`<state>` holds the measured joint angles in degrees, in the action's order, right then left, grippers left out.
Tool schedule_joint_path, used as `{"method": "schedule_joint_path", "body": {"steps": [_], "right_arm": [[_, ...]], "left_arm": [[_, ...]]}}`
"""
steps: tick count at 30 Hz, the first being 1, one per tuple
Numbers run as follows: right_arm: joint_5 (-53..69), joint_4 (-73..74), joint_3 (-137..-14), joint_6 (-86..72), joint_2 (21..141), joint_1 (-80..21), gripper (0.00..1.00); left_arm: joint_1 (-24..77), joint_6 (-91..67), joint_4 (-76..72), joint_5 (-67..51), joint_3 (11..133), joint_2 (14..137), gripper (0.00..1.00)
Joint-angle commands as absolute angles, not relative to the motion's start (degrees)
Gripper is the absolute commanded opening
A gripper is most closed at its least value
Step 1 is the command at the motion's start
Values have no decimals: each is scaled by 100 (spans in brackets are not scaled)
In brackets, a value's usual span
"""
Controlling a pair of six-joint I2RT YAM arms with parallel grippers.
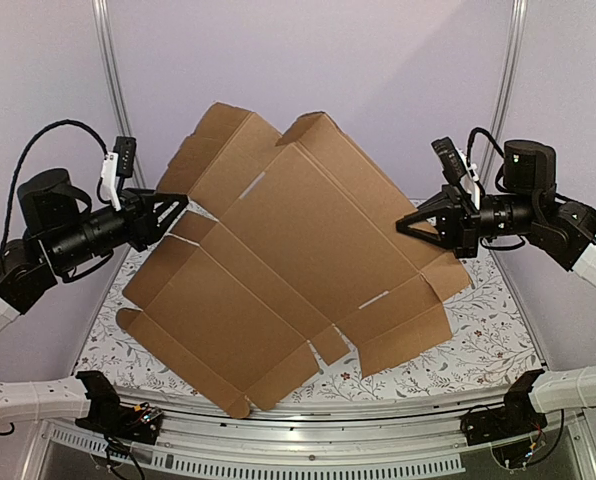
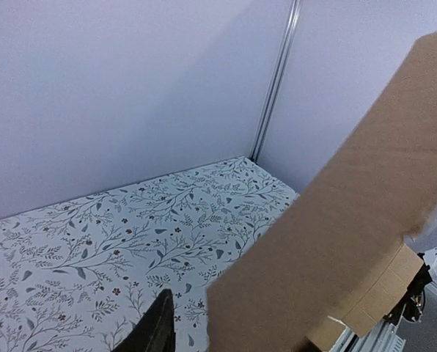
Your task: Fold the paper box
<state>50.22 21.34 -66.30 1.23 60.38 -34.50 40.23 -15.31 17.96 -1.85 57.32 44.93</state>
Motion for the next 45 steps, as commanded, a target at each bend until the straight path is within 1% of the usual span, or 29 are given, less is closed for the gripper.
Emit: {"method": "schedule_joint_path", "body": {"steps": [1, 3, 9, 13, 20, 29, 35, 40, 45], "right_arm": [[5212, 1869, -6675, 26, 6009, -3497, 0], [5212, 1837, -6676, 26, 6025, -3498, 0], [5177, 1817, -6678, 26, 6038, -3525, 0], [5060, 1819, -6672, 26, 6064, -3525, 0], [4602, 1802, -6752, -266, 6211, -3532, 0], [4464, 1419, -6724, -554, 6369, -3538, 0], [4501, 1253, -6706, -728, 6359, -3553, 0], [4517, 1266, -6669, -736, 6346, -3562, 0], [4446, 1249, -6658, -721, 6350, -3562, 0]], "left_arm": [[4017, -1336, 1974, 264, 5600, 4436, 38], [4017, -1341, 1997, 345, 5590, 4467, 34], [4017, -1333, 2112, 371, 5639, 4578, 14], [4017, -1336, 2134, 193, 5651, 4549, 9], [4017, -1400, 2434, -369, 5743, 4478, 4], [4017, -1557, 2670, -1001, 5829, 4520, 4], [4017, -1539, 2647, -959, 5791, 4667, 4], [4017, -1547, 2583, -839, 5818, 4554, 4], [4017, -1437, 2789, -627, 5971, 4355, 0]]}}
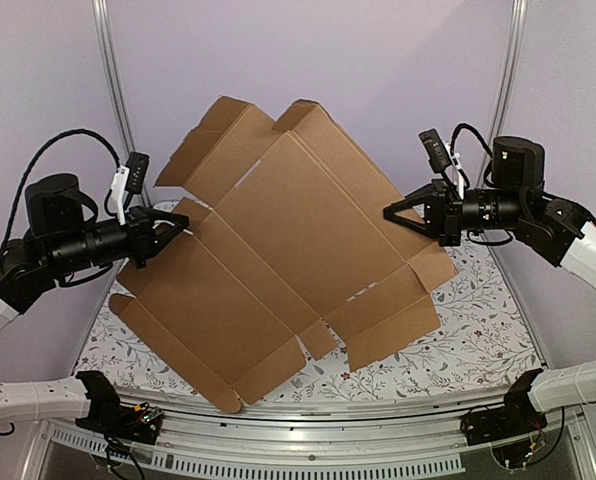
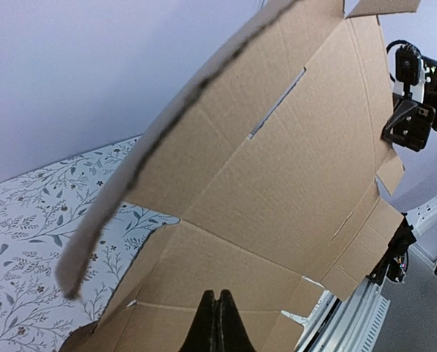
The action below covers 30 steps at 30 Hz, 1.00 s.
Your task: Fold the paper box
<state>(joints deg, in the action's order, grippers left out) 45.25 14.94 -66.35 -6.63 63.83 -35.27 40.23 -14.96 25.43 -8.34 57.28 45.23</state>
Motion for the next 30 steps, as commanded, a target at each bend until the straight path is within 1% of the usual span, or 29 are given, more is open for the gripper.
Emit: {"method": "schedule_joint_path", "body": {"steps": [1, 8, 14, 22, 30], "right_arm": [[4447, 1244, -6658, -721, 6354, -3564, 0], [4492, 1221, -6634, -725, 6346, -3585, 0], [4569, 1213, -6603, -703, 6324, -3617, 0], [4654, 1220, -6583, -629, 6319, -3675, 0], [4579, 1243, -6596, -609, 6359, -3674, 0]], "left_arm": [[4017, -1411, 2846, -516, 5998, 4313, 0], [4017, -1371, 2848, 422, 5941, 4086, 0], [4017, -1334, 2788, 821, 5974, 4379, 0], [4017, -1317, 2676, 888, 6023, 4691, 0], [4017, -1326, 2730, 812, 6041, 4659, 0]]}}
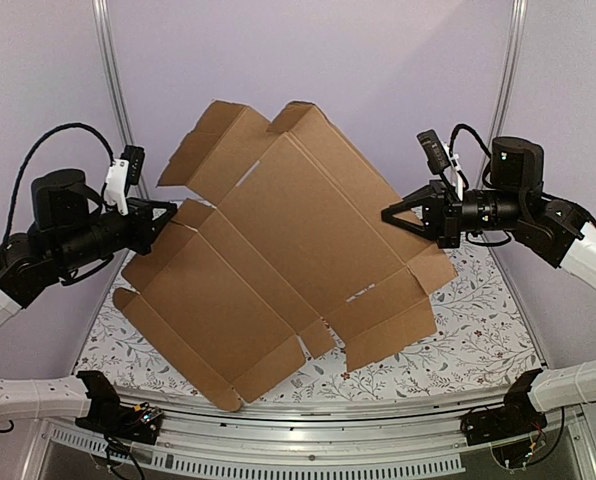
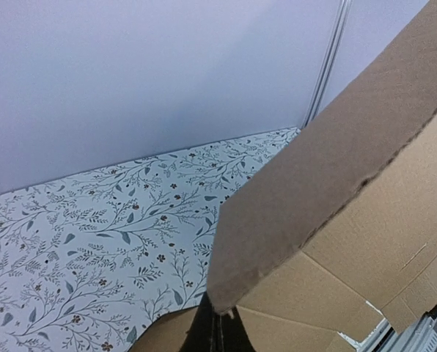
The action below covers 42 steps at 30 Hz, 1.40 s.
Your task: Fold the paper box
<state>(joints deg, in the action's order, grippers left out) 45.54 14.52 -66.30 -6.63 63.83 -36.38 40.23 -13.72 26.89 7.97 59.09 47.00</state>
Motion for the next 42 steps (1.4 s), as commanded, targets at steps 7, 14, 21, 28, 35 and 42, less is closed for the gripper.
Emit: {"method": "schedule_joint_path", "body": {"steps": [7, 14, 21, 28, 35, 42], "right_arm": [[4634, 1253, -6586, -565, 6403, -3703, 0], [4620, 1256, -6592, -527, 6424, -3777, 0], [4422, 1153, -6585, -614, 6398, -3794, 0], [4278, 903, -6532, -809, 6454, -3792, 0], [4273, 694, -6485, -956, 6525, -3827, 0], [4279, 633, -6494, -1009, 6548, -3880, 0]], "left_arm": [[4017, -1294, 2772, 1166, 6072, 4472, 0], [4017, -1411, 2613, 1231, 5915, 4582, 0], [4017, -1464, 2486, 817, 5803, 4702, 0], [4017, -1448, 2515, 217, 5796, 4798, 0], [4017, -1531, 2326, 44, 5631, 4909, 0], [4017, -1632, 1973, -124, 5419, 4993, 0]]}}
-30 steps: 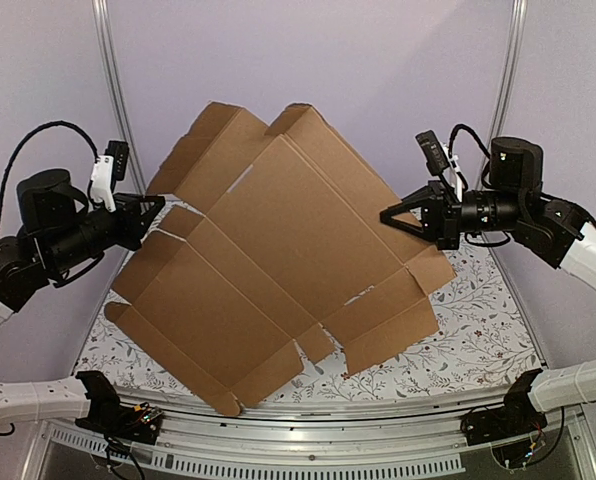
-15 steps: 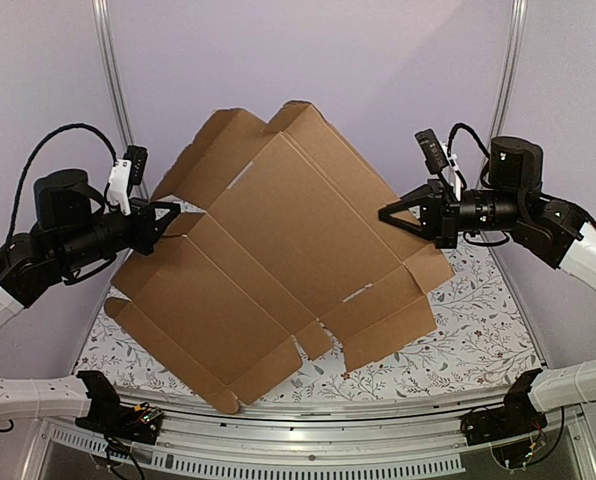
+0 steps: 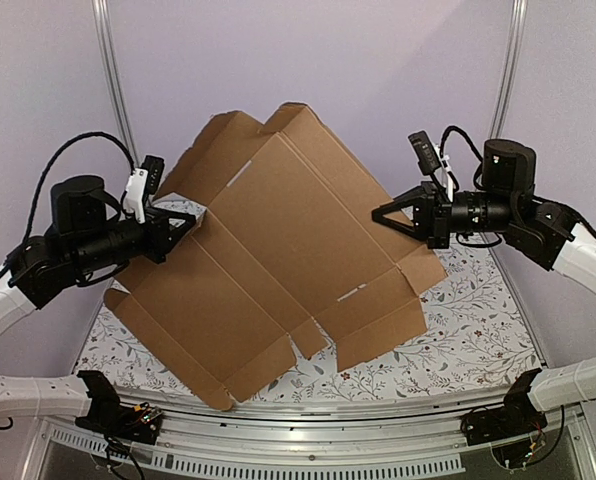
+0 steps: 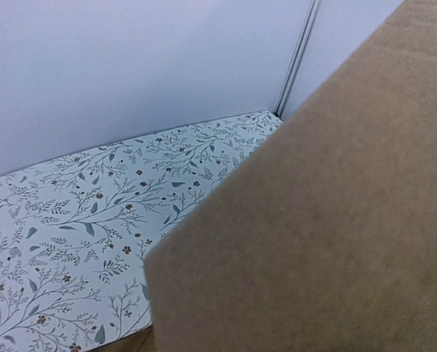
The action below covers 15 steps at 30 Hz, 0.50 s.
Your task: Fold the paper box
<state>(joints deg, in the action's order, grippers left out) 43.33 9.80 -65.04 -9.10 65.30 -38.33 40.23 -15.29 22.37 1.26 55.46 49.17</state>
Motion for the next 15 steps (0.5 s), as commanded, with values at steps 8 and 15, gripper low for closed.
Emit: {"method": "schedule_joint_path", "body": {"steps": [8, 15], "right_arm": [[4273, 582, -6500, -1041, 6487, -3881, 0], [4348, 593, -6504, -1144, 6377, -3883, 0]], "left_arm": [[4017, -1743, 1746, -106, 5241, 5071, 0], [4017, -1836, 1379, -141, 5083, 5266, 0]]}}
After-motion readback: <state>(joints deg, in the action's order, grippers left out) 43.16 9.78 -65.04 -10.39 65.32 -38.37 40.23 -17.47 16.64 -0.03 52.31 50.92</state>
